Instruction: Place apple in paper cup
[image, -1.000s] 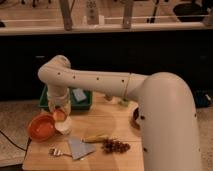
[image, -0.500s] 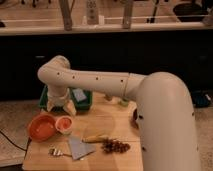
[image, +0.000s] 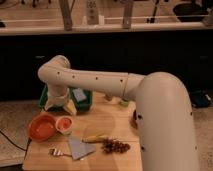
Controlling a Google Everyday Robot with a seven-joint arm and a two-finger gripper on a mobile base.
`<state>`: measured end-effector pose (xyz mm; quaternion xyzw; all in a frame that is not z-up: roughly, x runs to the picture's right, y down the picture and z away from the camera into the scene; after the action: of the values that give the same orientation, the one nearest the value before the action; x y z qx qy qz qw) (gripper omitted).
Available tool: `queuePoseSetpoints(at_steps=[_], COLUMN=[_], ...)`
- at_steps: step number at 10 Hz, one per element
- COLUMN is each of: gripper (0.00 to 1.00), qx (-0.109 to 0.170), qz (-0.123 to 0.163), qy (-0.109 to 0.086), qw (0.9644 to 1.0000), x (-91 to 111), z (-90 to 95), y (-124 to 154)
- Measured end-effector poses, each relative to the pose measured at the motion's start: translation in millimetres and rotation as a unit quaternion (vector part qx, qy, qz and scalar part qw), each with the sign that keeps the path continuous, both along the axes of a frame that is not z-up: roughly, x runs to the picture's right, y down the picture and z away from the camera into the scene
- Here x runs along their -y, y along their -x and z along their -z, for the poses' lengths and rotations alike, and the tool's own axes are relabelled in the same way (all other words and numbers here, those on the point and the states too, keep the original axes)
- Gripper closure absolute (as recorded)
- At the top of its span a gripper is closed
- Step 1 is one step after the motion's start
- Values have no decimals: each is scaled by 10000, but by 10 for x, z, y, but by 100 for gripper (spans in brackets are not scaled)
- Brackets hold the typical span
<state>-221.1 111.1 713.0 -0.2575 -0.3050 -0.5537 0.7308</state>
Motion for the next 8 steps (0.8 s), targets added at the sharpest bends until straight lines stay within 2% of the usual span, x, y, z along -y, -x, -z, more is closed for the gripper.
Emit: queuePoseSetpoints(at_steps=[8], gripper=[20], qx=[73], qz=[25], qy=[60], qw=[10000], x=[9], z=[-24], y=[0])
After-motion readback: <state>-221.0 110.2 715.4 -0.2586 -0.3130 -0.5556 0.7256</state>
